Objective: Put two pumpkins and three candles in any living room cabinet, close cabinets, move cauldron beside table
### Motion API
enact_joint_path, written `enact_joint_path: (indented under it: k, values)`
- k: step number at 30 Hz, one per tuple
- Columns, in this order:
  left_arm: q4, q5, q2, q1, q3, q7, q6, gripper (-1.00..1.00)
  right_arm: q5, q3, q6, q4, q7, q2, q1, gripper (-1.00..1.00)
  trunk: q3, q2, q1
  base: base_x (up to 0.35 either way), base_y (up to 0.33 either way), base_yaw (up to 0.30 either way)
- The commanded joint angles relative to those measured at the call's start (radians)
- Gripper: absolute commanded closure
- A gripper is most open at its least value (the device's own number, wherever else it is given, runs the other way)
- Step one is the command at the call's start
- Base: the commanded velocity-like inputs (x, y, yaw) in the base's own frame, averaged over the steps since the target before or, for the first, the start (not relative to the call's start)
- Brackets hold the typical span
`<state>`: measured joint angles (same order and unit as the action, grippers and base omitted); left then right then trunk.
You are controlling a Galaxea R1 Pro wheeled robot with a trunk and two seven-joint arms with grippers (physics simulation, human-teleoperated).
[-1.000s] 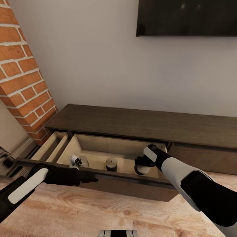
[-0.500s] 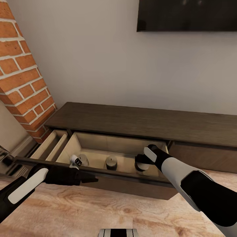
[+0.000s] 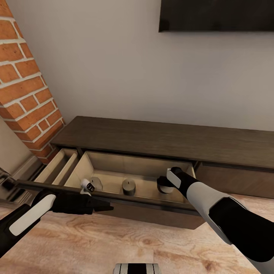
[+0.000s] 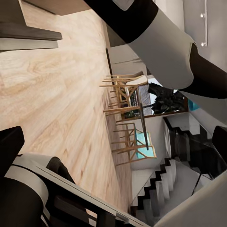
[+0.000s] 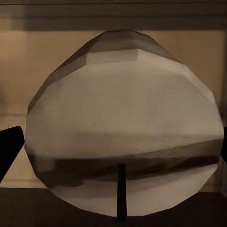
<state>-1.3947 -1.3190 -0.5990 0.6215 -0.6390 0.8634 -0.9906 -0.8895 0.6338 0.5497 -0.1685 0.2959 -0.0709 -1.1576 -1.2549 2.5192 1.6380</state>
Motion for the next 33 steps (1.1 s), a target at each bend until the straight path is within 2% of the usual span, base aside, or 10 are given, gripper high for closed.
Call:
enact_joint_path:
  k: [1,5,9,18,21,24,33]
  values:
    - [0.000,-0.003,-0.001,0.001,-0.002,0.002,-0.003,-1.00,-0.011,0.007,0.003,-0.002,0.008,0.000,-0.001,-1.00,-0.001,0.000,0.000,0.000,0.000,0.000]
    - [0.000,-0.003,-0.001,0.001,-0.002,0.002,-0.003,-1.00,-0.011,0.007,0.004,-0.002,0.008,0.000,-0.001,-1.00,-0.001,0.000,0.000,0.000,0.000,0.000]
    - [0.000,-0.003,-0.001,0.001,-0.002,0.002,-0.003,-1.00,-0.011,0.007,0.006,-0.002,0.008,0.000,-0.001,-1.00,-0.016,0.001,0.002,0.000,0.000,0.000]
    - [0.000,-0.003,-0.001,0.001,-0.002,0.002,-0.003,-1.00,-0.011,0.007,0.011,-0.001,0.008,0.000,-0.001,-1.00,-0.036,0.002,0.004,0.000,0.000,0.000]
    - [0.000,-0.003,-0.001,0.001,-0.002,0.002,-0.003,-1.00,-0.011,0.007,0.013,0.000,0.008,0.000,-0.001,-1.00,-0.036,0.002,0.004,0.000,0.000,0.000]
    - [0.000,-0.003,-0.001,0.001,-0.002,0.002,-0.003,-1.00,-0.012,0.007,0.014,0.000,0.008,0.000,-0.001,-1.00,-0.047,0.003,0.005,0.000,0.000,0.000]
    - [0.000,-0.003,-0.001,0.001,-0.002,0.002,-0.003,-1.00,-0.011,0.004,0.019,-0.002,0.008,0.000,-0.001,-1.00,-0.047,0.003,0.005,0.000,0.000,0.000]
